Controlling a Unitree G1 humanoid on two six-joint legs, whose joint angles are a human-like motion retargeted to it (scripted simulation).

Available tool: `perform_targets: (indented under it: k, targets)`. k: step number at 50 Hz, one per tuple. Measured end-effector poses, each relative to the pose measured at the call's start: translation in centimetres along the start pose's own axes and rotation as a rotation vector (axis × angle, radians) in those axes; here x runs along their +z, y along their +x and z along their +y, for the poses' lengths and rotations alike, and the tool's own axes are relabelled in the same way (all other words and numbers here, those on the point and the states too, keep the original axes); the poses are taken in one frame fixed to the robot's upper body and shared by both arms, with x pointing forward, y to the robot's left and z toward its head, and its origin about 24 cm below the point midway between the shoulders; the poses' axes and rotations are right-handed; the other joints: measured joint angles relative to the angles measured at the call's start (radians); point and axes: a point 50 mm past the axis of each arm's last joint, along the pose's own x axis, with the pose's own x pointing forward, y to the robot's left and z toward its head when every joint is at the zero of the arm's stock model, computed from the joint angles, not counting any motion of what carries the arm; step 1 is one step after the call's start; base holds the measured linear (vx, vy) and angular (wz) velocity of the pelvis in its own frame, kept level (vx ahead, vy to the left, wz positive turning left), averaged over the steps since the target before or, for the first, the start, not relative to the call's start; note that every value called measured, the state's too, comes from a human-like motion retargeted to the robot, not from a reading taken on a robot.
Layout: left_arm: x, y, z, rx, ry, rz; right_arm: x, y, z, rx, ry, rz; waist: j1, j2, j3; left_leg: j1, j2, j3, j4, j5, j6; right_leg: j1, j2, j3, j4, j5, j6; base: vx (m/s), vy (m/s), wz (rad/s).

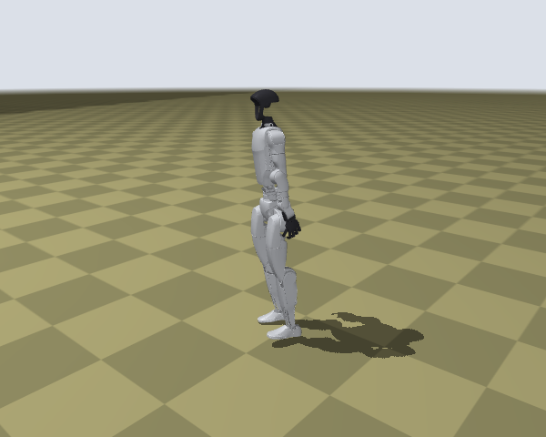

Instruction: In place motions

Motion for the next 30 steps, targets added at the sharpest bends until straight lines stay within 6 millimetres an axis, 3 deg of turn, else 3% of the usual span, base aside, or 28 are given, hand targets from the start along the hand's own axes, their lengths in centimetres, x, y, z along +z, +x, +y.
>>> perform_targets:
  k: [7,12,15,17,20,23,25,28,30]
  targets:
    - [0.5,0.1,-0.7,-0.015,0.026,-0.015,8.3,-3.0,0.3,0.007,-0.207,-0.339,0.029,0.001,-0.027,0.002,-0.005,0.026,-0.007,-0.007,-0.001,-0.034,-0.009,0.029,0.012,0.007,-0.005,0.01,0.01,-0.14]
    - [1.6,0.0,-1.3,-0.039,0.045,-0.047,14.2,-7.0,2.0,0.031,-0.404,-0.618,0.043,0.003,-0.02,0.01,-0.002,0.046,-0.01,-0.01,-0.003,-0.047,-0.007,0.051,0.018,0.014,-0.009,-0.04,0.01,-0.22]
    - [2.5,-0.4,-1.3,-0.068,0.086,-0.075,16.7,-9.5,3.5,0.076,-0.465,-0.765,0.048,0.005,-0.001,0.022,0.001,0.054,-0.011,-0.012,-0.004,-0.042,-0.005,0.059,0.021,0.017,-0.011,-0.07,0.0,-0.15]
    - [3.1,-1.0,-0.4,-0.073,0.125,-0.092,17.8,-10.6,3.8,0.122,-0.424,-0.826,0.056,0.004,0.008,0.03,0.001,0.056,-0.011,-0.012,-0.004,-0.035,-0.005,0.061,0.021,0.017,-0.013,-0.07,-0.01,-0.05]
    - [4.3,-3.2,3.2,-0.021,0.114,-0.101,18.9,-11.8,2.9,0.275,-0.236,-0.833,0.066,-0.005,0.016,0.036,-0.002,0.05,-0.009,-0.011,-0.005,-0.02,-0.007,0.05,0.018,0.014,-0.013,-0.07,-0.04,0.2]
    - [5.8,-7.7,9.3,0.146,0.03,-0.157,19.7,-12.7,-0.5,0.438,0.129,-0.762,0.069,-0.018,0.006,0.027,-0.007,0.027,-0.005,-0.007,-0.007,-0.008,-0.012,0.016,0.015,0.006,-0.011,-0.02,-0.07,0.54]
    - [7.0,-12.1,13.5,0.305,-0.056,-0.24,20.7,-14.0,-3.9,0.494,0.46,-0.785,0.078,-0.025,-0.005,0.019,-0.01,0.01,-0.004,-0.005,-0.009,0.0,-0.015,-0.008,0.012,0.0,-0.008,0.02,-0.06,0.58]
    - [8.9,-20.2,18.4,0.512,-0.256,-0.44,23.2,-18.6,-10.5,0.453,0.952,-0.951,0.086,-0.04,-0.03,0.001,-0.014,-0.012,-0.001,-0.002,-0.01,0.002,-0.018,-0.034,0.009,-0.006,-0.005,0.05,-0.05,0.47]
    - [10.0,-26.1,20.5,0.612,-0.393,-0.628,24.4,-23.1,-15.0,0.385,1.122,-1.124,0.091,-0.044,-0.052,-0.011,-0.014,-0.019,0.001,-0.001,-0.011,-0.004,-0.018,-0.04,0.008,-0.009,-0.005,0.07,-0.03,0.2]
